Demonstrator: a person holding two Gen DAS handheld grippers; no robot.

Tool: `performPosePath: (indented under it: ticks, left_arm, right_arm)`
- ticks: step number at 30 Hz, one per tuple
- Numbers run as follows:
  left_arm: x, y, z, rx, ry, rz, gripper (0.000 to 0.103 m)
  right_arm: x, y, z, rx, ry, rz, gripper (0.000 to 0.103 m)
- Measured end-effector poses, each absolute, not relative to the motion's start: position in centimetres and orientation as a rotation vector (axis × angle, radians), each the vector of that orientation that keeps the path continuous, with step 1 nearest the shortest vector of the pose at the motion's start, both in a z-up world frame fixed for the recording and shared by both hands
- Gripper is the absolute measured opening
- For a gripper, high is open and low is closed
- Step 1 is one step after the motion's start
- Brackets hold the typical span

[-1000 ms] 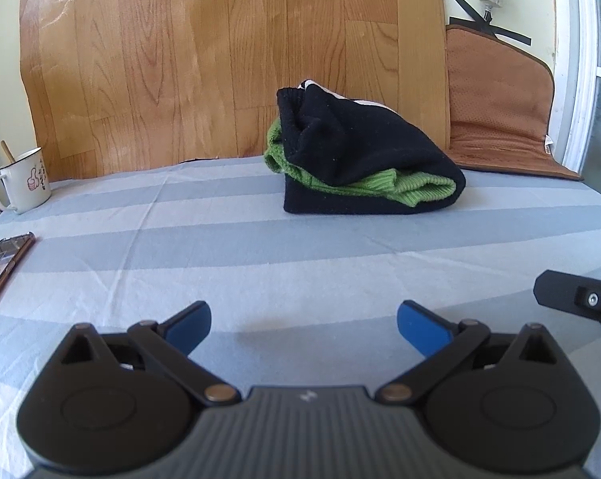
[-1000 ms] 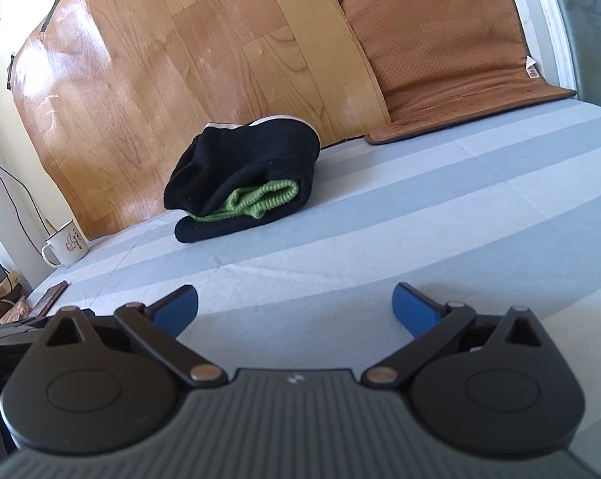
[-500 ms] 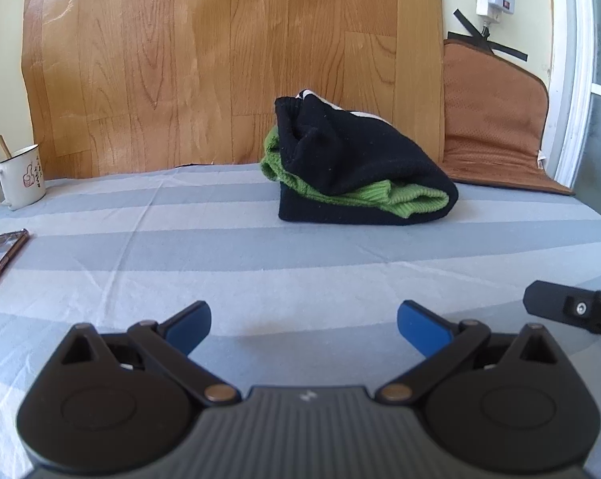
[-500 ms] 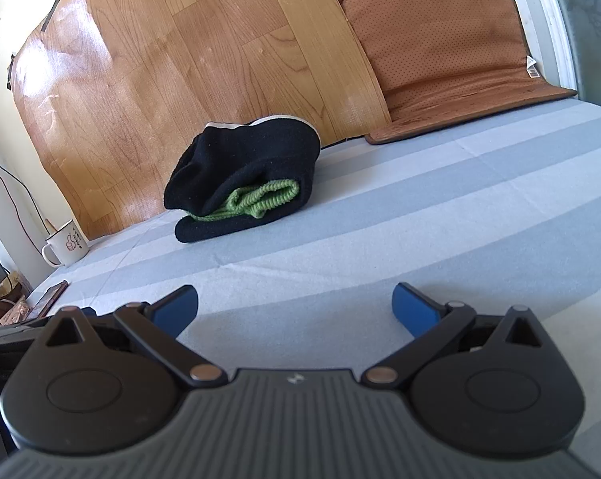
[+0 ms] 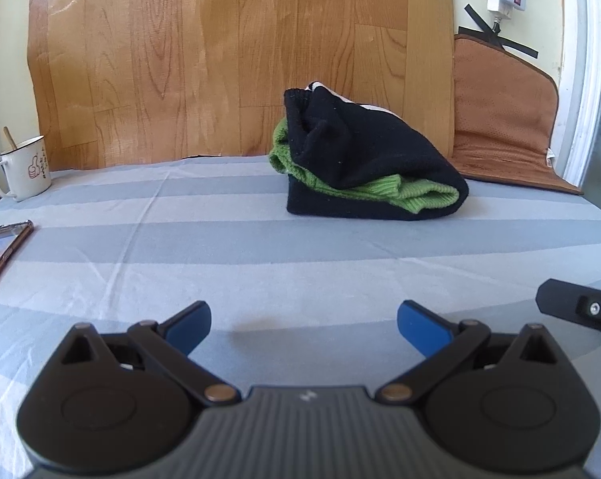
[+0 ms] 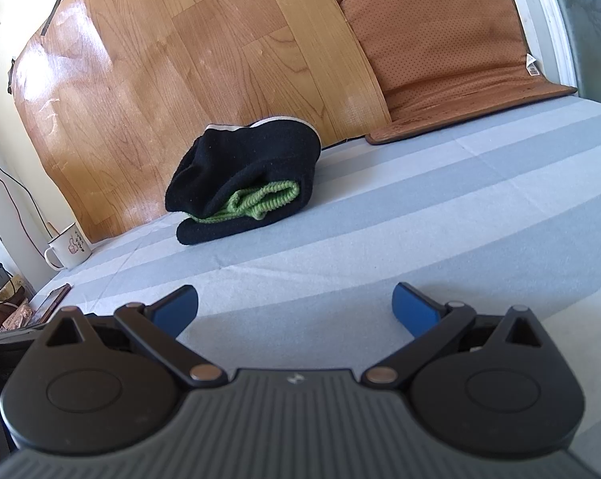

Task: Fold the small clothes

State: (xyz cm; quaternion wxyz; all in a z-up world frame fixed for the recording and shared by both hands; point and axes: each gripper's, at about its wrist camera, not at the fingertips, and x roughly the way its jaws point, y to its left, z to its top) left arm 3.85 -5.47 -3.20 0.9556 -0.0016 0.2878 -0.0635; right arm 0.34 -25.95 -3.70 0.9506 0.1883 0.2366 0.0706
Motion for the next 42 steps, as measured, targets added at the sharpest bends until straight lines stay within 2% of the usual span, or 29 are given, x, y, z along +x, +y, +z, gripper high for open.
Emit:
performPosePath:
  ticks: [10, 42]
  left_arm:
    - [4.8, -5.1, -3.6, -0.024, 0.659, -0.106, 0.103]
    - [5.0, -5.6, -3.8, 0.031, 0.688, -0.103, 0.103]
  right_arm:
    - [0.3, -26.0, -3.7, 0.389, 0.48, 0.145, 0.103]
    - [0.5, -25.6, -3.6, 0.346, 0.496, 0.132, 0.103]
